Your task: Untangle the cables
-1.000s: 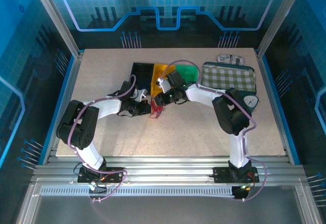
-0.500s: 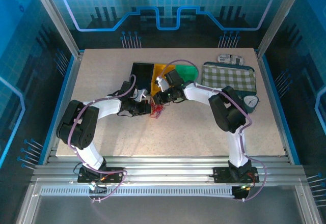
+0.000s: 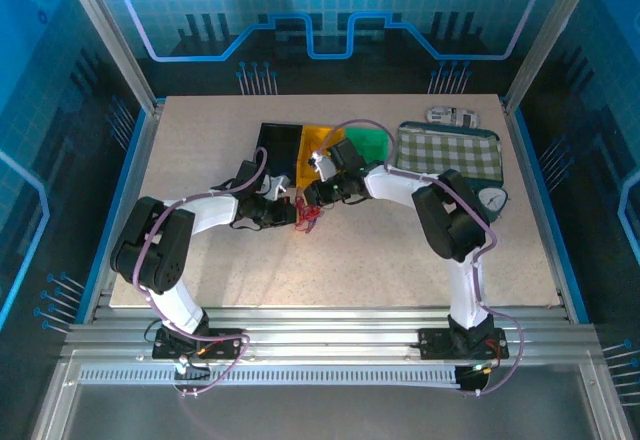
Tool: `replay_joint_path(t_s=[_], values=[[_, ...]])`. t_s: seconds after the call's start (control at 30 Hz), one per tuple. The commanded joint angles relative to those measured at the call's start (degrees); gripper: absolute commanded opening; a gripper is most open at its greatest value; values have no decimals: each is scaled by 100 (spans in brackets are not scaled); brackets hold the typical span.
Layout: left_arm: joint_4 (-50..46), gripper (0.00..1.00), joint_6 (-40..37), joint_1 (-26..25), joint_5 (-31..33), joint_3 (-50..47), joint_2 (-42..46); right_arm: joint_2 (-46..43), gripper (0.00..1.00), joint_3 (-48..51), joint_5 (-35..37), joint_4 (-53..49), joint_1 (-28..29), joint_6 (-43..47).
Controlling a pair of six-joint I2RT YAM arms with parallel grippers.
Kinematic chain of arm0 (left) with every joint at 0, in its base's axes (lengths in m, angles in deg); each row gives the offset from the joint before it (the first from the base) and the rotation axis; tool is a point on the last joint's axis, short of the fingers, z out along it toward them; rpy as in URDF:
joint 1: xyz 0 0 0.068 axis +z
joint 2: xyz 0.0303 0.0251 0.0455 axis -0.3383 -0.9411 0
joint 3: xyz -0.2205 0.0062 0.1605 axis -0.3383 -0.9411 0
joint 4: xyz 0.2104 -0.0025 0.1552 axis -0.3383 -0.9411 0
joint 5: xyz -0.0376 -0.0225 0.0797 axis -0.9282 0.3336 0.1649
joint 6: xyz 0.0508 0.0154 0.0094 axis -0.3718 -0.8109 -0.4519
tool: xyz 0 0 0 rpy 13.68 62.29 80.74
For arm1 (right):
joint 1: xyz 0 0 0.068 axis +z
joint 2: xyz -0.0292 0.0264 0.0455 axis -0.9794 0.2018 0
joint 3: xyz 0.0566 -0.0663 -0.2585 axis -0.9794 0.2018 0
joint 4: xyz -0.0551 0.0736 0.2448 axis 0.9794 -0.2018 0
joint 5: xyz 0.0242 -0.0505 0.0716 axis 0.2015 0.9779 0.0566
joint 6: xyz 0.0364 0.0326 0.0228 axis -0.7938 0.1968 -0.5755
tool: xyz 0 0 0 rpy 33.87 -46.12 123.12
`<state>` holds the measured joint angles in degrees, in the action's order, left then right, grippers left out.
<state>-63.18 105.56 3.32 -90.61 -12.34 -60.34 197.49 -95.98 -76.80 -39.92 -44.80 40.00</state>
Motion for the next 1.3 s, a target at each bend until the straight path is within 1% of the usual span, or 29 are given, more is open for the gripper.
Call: replay_joint_path(t_s=[0.0,0.2,0.33,0.53,0.8,0.93,1.27], values=[[149,0,2,6,-74,-55,137,-363,27,170,-212,-14,-56,150],[100,0,70,60,-51,7,94,-888,27,458,-184,-443,-43,658],[171,0,132,115,-177,3,53,-1210,28,653,-46,-641,17,948],[208,0,163,115,-180,30,-12,-846,28,325,141,-933,19,812],[197,0,160,111,-143,20,7,-396,28,-94,52,-1018,38,800],[188,0,145,115,-131,28,6,-152,28,-313,12,-1284,45,773],[215,0,145,115,-74,9,-4,-1,31,-424,21,-1453,45,791]])
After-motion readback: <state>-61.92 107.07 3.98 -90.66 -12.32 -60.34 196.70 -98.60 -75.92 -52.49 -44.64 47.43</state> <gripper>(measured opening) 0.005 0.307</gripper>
